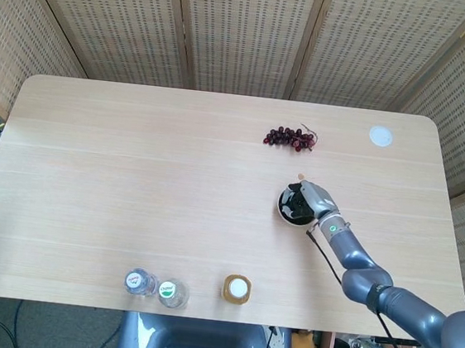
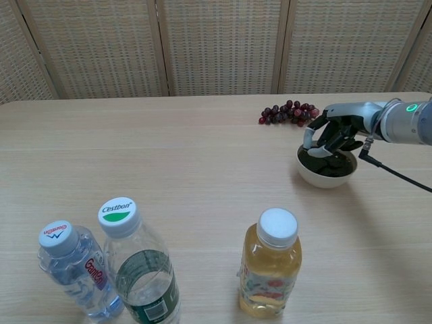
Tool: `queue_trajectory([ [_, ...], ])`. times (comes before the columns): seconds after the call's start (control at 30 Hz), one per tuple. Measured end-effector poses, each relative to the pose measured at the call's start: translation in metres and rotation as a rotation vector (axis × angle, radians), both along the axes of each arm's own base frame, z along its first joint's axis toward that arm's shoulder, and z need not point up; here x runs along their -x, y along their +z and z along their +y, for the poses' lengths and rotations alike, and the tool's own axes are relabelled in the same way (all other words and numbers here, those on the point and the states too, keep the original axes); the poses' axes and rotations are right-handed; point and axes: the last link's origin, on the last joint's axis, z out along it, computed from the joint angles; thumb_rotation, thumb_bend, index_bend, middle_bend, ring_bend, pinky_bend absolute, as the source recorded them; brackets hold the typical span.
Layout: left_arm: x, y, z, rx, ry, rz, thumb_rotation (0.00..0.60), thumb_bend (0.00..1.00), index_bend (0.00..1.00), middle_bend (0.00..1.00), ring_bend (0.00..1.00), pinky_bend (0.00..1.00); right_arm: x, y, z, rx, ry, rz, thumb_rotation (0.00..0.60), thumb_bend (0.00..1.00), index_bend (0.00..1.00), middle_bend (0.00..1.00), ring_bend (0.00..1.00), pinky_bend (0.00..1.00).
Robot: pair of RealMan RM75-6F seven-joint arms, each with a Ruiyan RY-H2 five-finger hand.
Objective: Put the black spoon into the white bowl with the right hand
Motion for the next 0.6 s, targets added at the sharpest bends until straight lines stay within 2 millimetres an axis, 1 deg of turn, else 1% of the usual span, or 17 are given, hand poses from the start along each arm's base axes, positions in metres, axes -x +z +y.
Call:
queue_trajectory([
  [0.17,-0.001,0.000,0.000,0.000,0.002,0.003,0.600,0.48,0.03,0.00,0.00,0.00,0.000,0.002,-0.007,0.012,0.002,0.010,0.600,0.80,0.76,0.97,0.99,1.00],
  [0.37,-0.001,0.000,-0.002,-0.003,0.009,0.005,0.600,0.48,0.03,0.00,0.00,0.00,-0.009,0.000,-0.014,0.014,0.022,0.007,0.600,0.80,0.76,0.97,0.99,1.00],
  [0.6,0.000,0.000,-0.003,-0.002,0.012,0.003,0.600,0.48,0.03,0.00,0.00,0.00,-0.018,-0.006,-0.009,-0.010,0.039,-0.016,0.600,0.80,0.76,0.97,0.99,1.00],
])
